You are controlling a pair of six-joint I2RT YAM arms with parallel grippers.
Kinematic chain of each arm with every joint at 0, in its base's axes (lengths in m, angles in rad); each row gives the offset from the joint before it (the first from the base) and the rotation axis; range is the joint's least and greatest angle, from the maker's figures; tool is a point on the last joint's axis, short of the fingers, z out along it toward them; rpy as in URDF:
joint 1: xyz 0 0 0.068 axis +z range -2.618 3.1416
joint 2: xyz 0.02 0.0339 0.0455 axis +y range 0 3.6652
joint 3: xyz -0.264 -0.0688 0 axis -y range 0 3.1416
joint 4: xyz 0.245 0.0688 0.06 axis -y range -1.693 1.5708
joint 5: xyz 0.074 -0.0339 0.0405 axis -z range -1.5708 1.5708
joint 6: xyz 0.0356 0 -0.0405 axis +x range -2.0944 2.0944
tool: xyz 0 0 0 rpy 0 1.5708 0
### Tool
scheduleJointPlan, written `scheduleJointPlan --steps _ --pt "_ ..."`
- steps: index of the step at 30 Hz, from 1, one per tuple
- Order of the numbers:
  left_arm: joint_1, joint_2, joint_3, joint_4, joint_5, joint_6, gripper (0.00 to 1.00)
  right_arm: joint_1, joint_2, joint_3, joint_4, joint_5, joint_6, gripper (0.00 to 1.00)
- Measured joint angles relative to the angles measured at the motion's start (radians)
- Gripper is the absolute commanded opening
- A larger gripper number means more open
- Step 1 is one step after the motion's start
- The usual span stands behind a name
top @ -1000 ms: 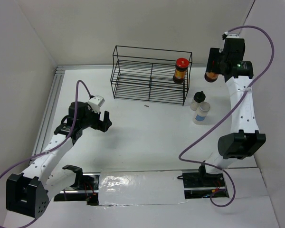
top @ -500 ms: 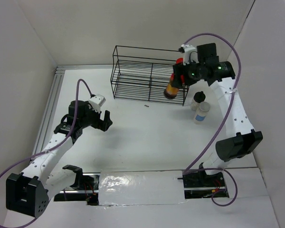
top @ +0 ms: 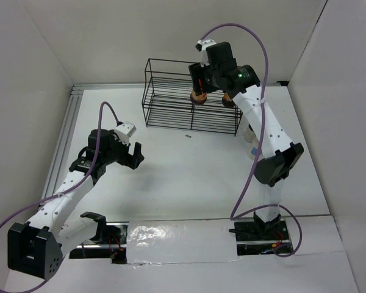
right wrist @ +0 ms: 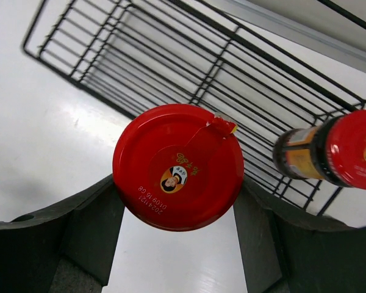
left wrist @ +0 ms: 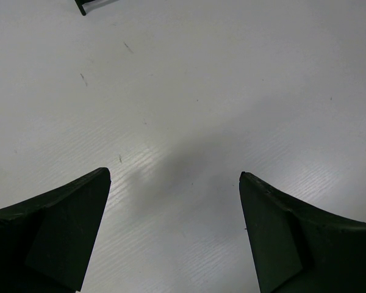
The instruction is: Organize the condiment bottles
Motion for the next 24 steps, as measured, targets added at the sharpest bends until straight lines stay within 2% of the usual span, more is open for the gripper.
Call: scheduleJointPlan --steps 6,23,24 --pt "0.0 0.0 0.0 0.0 0.0 0.0 0.99 -0.021 0.046 0.001 0.01 0.094 0.053 0.0" --pt "0.0 0.0 0.0 0.0 0.005 -0.001 0.99 -0.072 0.15 0.021 0.036 0.126 0.137 0.0" --pt "0.0 0.0 0.0 0.0 0.005 -0.001 0.99 -0.074 0.154 0.021 0.036 0.127 0.138 0.05"
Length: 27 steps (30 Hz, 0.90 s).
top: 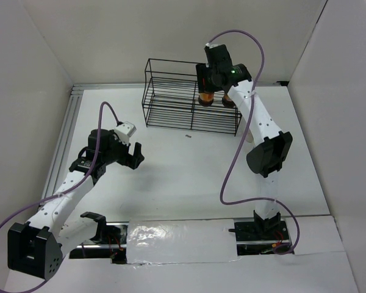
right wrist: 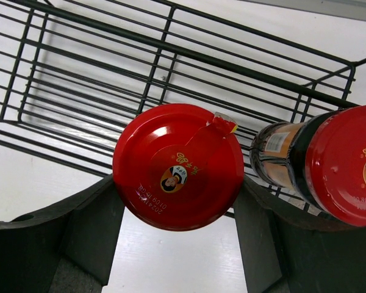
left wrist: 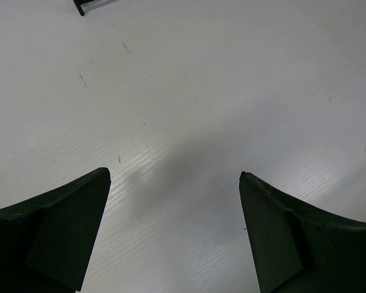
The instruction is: Organize the condiment bottles
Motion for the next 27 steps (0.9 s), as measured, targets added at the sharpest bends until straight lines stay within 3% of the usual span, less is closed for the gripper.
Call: scheduleJointPlan --steps 2,3,5,8,18,27 --pt "0.0 0.0 0.0 0.0 0.0 0.0 0.99 -0.003 0.009 0.0 0.0 0.002 0.004 0.14" --pt "0.0 0.0 0.0 0.0 0.0 0.0 0.99 -0.003 0.013 0.0 0.0 0.002 0.006 0.3" --pt "0.0 0.0 0.0 0.0 0.0 0.0 0.99 -0.004 0.018 0.0 0.002 0.002 0.01 0.47" --pt "0.0 0.0 0.0 0.0 0.0 0.0 0.99 -0.006 0.019 -0.002 0.005 0.001 0.012 0.64" --pt "0.0 0.0 0.0 0.0 0.0 0.0 0.99 -0.011 0.019 -0.007 0.061 0.003 0.012 0.89" --pt "0.0 0.0 0.0 0.0 0.0 0.0 0.99 -0.001 0.013 -0.008 0.101 -0.008 -0.016 0.93"
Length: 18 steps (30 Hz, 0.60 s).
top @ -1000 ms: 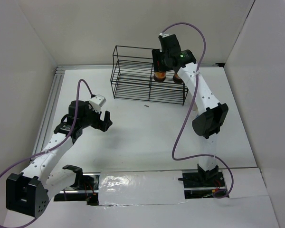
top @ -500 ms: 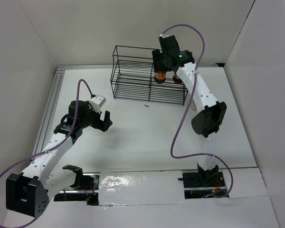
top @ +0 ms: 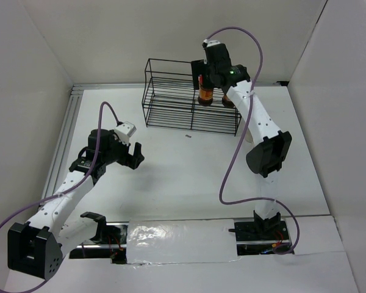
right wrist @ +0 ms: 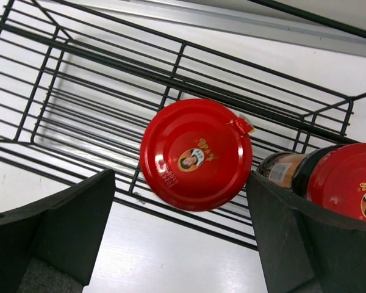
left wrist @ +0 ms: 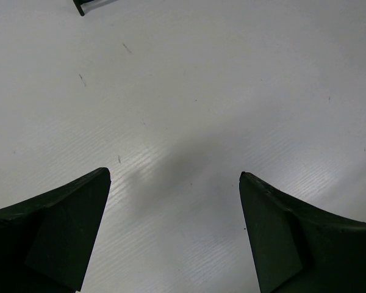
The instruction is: Organize the condiment bottles
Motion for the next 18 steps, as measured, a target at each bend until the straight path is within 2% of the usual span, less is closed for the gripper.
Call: scheduleJointPlan --steps 1,2,3,4,5,6,9,10,11,12,13,16,18 --pt "0.0 0.0 0.0 0.0 0.0 0.0 0.99 0.005 -0.006 -0.005 0.003 0.002 -0.01 0.9" --pt "0.0 0.0 0.0 0.0 0.0 0.0 0.99 0.015 -0.031 -0.033 0.015 0.011 -0.022 0.83" --pt "0.0 0.0 0.0 0.0 0.0 0.0 0.99 0.027 -0.061 -0.071 0.023 0.016 -0.035 0.62" --pt "0.0 0.0 0.0 0.0 0.0 0.0 0.99 0.042 -0.103 -0.124 0.041 0.023 -0.051 0.48" --pt "0.0 0.0 0.0 0.0 0.0 0.0 0.99 0.058 -0.161 -0.193 0.07 0.023 -0.053 0.27" --pt "0.0 0.0 0.0 0.001 0.0 0.0 0.99 0.074 -0.225 -0.27 0.091 0.018 -0.053 0.0" --pt "0.0 -0.001 0.0 0.001 -0.001 0.0 0.99 0.108 -0.488 -0.559 0.186 -0.01 -0.016 0.0" --pt "-0.001 -0.002 0.0 0.001 -0.001 -0.001 0.99 0.109 -0.579 -0.643 0.206 -0.013 -0.002 0.03" --pt "-0.001 -0.003 0.0 0.002 0.0 -0.001 0.99 0.105 -0.669 -0.729 0.237 -0.008 0.026 0.16" --pt "-0.002 -0.006 0.0 0.003 0.0 -0.001 0.99 0.1 -0.744 -0.799 0.241 0.002 0.058 0.26" --pt "-0.004 -0.012 0.0 0.005 0.0 -0.001 0.99 0.093 -0.82 -0.869 0.243 0.022 0.089 0.54" --pt "-0.01 -0.029 0.0 0.02 0.011 0.0 0.99 0.081 -0.935 -1.003 0.228 0.089 0.168 0.99" --pt "-0.013 -0.034 0.0 0.032 0.025 0.0 0.99 0.079 -0.983 -1.089 0.212 0.158 0.237 1.0"
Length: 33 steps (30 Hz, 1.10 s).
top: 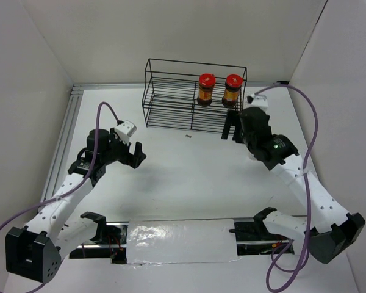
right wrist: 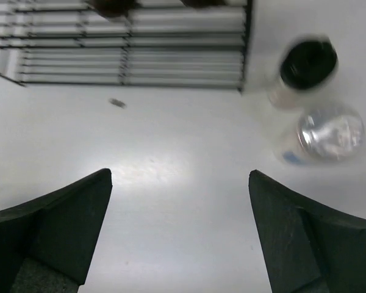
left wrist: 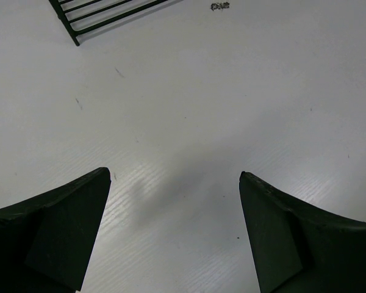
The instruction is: Organize the condiment bottles
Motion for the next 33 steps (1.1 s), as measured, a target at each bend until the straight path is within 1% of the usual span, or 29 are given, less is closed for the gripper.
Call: scheduleJointPlan --steps 4,9,12,16,20,24,27,29,33 --pt "-0.01 -0.002 0.0 0.018 0.01 0.0 0.99 -0.024 -0.047 -0.186 -0.079 0.134 0.206 1.0" --pt "-0.014 -0.014 -0.004 0.029 0.016 0.0 0.99 -0.069 -0.095 -0.389 -0.08 0.227 0.391 1.0" --pt "-0.021 -0.029 -0.011 0.028 0.015 0.0 0.99 -0.09 -0.082 -0.457 -0.074 0.276 0.48 1.0" --pt "-0.025 -0.048 -0.022 0.029 0.008 0.0 0.99 -0.104 -0.031 -0.524 -0.011 0.359 0.529 1.0" --pt "-0.025 -0.054 -0.032 0.029 -0.004 0.001 0.99 -0.117 -0.015 -0.589 0.132 0.441 0.452 1.0" --pt "-0.025 -0.058 -0.043 0.029 -0.009 0.001 0.99 -0.149 -0.026 -0.644 0.313 0.445 0.312 1.0" --pt "-0.026 -0.059 -0.047 0.028 -0.01 0.001 0.99 -0.18 -0.038 -0.688 0.445 0.404 0.216 1.0" --pt "-0.026 -0.059 -0.048 0.029 -0.01 0.001 0.99 -0.224 -0.041 -0.749 0.517 0.359 0.155 1.0" --pt "-0.025 -0.059 -0.048 0.032 -0.011 0.005 0.99 -0.283 -0.016 -0.791 0.632 0.263 0.033 1.0"
